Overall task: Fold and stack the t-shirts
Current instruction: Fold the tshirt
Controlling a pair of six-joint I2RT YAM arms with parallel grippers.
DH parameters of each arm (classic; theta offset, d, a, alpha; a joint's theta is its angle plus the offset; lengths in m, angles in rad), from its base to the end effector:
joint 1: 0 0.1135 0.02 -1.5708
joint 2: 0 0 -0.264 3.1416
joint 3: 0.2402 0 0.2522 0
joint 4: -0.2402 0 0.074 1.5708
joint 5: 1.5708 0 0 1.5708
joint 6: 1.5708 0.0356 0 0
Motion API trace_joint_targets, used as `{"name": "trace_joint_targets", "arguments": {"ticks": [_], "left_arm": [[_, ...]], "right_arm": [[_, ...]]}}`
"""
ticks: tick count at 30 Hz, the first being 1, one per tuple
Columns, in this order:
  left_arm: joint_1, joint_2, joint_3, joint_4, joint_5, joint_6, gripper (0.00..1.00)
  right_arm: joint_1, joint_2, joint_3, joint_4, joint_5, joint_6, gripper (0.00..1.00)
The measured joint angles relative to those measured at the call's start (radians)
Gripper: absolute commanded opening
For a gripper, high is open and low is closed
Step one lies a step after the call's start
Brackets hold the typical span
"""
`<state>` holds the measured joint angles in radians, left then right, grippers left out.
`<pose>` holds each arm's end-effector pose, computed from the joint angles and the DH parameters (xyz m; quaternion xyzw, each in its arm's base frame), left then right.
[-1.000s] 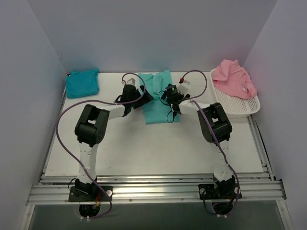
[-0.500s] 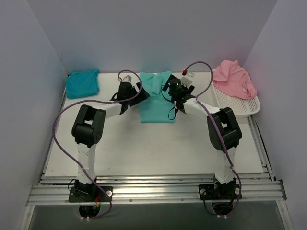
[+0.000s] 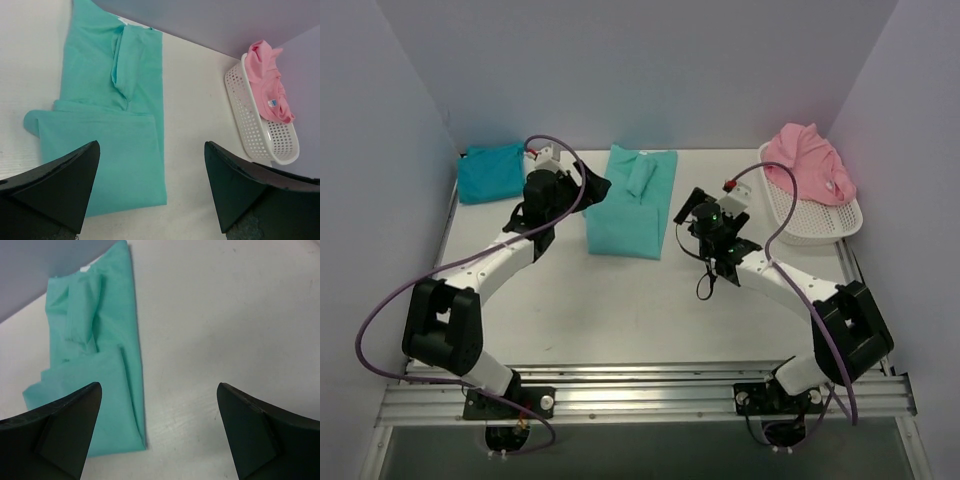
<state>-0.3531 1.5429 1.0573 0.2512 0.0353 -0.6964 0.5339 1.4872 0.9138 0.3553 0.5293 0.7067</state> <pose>0.3410 -0.1270 0.2907 -0.1233 0.7752 -0.3223 0.5292 0.3006 0.1568 0.2714 0.2281 0.7358 0.1852 0.6102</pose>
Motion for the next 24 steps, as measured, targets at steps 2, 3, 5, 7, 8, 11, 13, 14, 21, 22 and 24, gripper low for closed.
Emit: {"name": "trace_joint_targets", "arguments": {"ticks": [2,3,5,7,8,11,13,14,21,22,24], "left_arm": [[0.004,0.021,0.015,0.000,0.038,0.022,0.94],[0.006,0.050,0.032,-0.008,0.064,0.027,0.94],[0.010,0.141,0.110,0.003,0.116,0.027,0.94],[0.008,0.181,0.102,0.015,0.122,0.018,0.94],[0.005,0.181,0.070,0.014,0.108,0.008,0.94],[-0.009,0.149,-0.037,-0.014,0.042,-0.019,0.94],[-0.019,0.115,-0.102,-0.032,0.002,-0.033,0.94],[-0.024,0.089,-0.139,-0.037,-0.019,-0.042,0.94],[-0.027,-0.107,-0.303,-0.035,-0.132,-0.089,0.94],[-0.027,-0.129,-0.316,-0.032,-0.144,-0.094,0.94],[-0.029,-0.158,-0.329,-0.032,-0.167,-0.102,0.94]], "right_arm": [[0.042,-0.036,-0.060,-0.024,0.010,0.016,0.95],[0.056,-0.044,-0.071,-0.026,0.011,0.023,0.95],[0.084,-0.057,-0.083,-0.029,0.014,0.032,0.95],[0.106,-0.066,-0.083,-0.024,0.015,0.037,0.95],[0.115,-0.068,-0.083,-0.019,0.013,0.041,0.94],[0.135,-0.066,-0.088,0.004,-0.006,0.052,0.94],[0.138,-0.051,-0.089,0.028,-0.019,0.055,0.93],[0.138,-0.034,-0.089,0.043,-0.027,0.056,0.93],[0.112,0.203,-0.020,0.142,-0.122,0.033,0.88],[0.099,0.246,0.011,0.152,-0.147,0.029,0.87],[0.070,0.322,0.073,0.179,-0.194,0.022,0.86]]}}
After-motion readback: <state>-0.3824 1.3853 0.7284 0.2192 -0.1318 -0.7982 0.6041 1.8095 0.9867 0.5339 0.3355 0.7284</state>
